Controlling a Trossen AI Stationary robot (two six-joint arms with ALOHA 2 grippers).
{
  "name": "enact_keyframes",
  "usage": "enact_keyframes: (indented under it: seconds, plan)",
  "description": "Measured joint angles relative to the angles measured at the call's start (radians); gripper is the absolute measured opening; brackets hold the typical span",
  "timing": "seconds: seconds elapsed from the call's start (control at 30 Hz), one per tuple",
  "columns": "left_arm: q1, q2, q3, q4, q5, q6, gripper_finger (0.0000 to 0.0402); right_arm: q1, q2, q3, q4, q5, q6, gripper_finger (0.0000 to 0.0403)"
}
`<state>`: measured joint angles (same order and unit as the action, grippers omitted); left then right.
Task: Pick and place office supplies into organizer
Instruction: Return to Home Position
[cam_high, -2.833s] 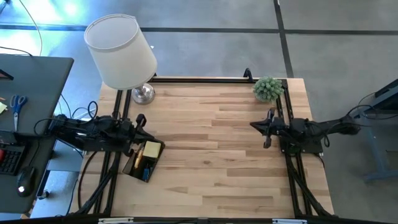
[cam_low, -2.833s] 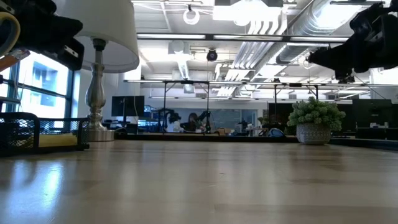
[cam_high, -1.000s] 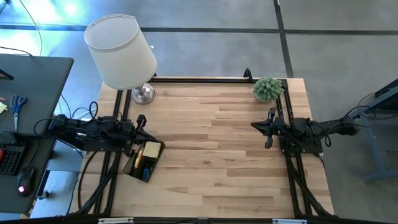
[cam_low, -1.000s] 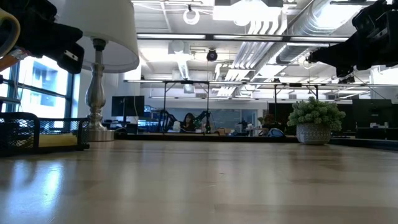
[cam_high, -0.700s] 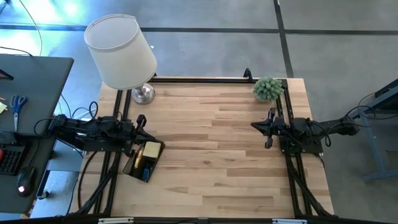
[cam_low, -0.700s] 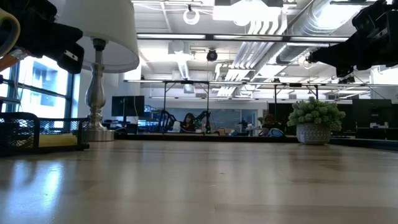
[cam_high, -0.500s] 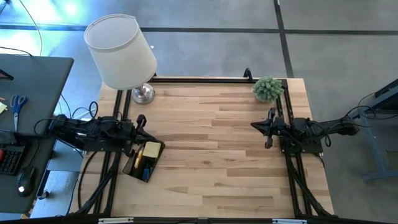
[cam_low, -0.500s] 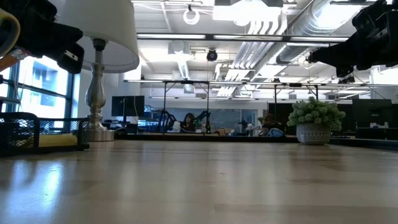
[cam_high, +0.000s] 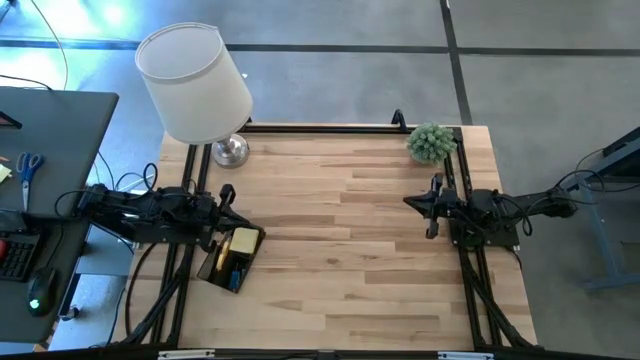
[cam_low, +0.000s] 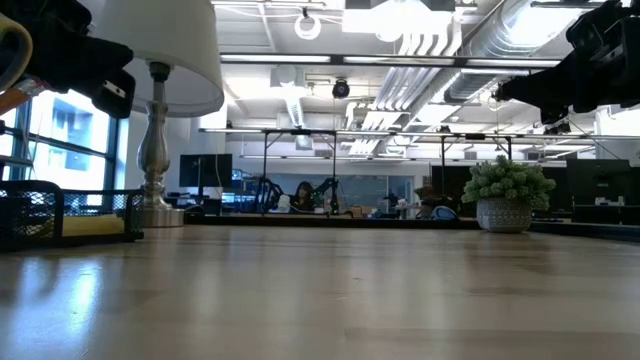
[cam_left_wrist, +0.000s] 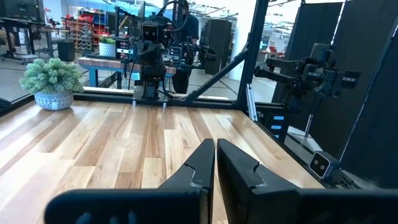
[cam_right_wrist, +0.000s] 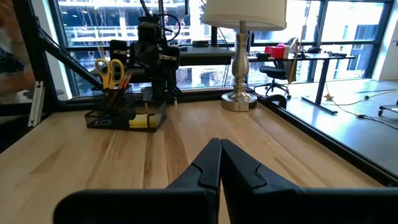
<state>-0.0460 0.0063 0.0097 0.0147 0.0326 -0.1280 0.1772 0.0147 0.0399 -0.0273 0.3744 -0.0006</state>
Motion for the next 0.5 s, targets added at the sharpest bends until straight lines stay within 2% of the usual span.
enact_keyframes:
  seconds: [0.5]
  plan:
    - [0.0,0.0,0.0,0.0,0.0,0.0,0.0015,0.0,0.0,0.0,0.0,0.0,0.0,0.0]
